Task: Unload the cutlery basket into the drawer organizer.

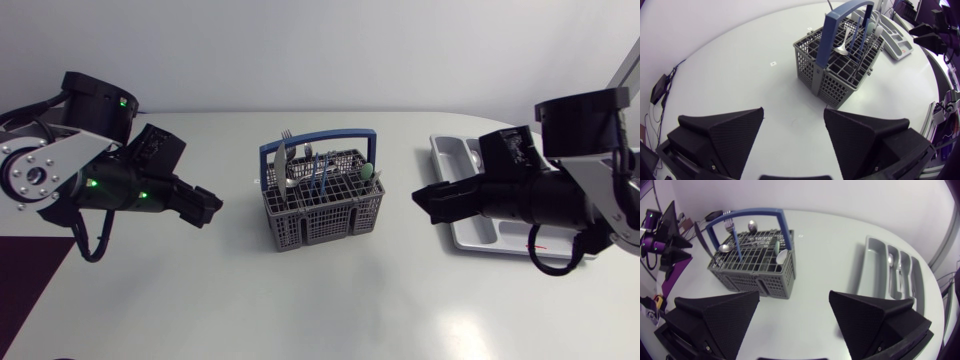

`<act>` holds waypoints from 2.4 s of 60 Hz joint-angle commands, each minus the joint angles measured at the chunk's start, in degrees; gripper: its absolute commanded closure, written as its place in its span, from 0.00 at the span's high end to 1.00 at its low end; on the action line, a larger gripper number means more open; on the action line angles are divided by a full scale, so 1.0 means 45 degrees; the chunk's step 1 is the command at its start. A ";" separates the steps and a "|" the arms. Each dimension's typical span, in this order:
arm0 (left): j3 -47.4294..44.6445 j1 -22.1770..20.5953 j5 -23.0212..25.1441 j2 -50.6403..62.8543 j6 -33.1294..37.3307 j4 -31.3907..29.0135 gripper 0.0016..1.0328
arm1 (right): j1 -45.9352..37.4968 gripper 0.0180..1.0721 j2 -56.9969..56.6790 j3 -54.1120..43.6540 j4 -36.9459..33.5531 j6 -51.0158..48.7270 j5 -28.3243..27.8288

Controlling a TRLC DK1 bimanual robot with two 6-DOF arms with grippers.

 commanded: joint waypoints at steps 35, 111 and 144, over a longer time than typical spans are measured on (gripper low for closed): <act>0.1505 0.0019 0.0557 0.4017 0.0418 0.2030 0.85 | -0.0338 0.95 0.7488 0.4166 0.0464 0.0691 0.0653; 0.1388 0.0273 0.0517 0.1146 0.1336 0.0116 0.86 | 0.0873 0.95 0.3366 0.2779 -0.1392 0.0222 0.1005; 0.1524 -0.0508 0.0342 0.0326 0.1238 -0.0978 0.86 | 0.1576 0.95 0.3601 0.5318 -0.5161 0.0789 0.0204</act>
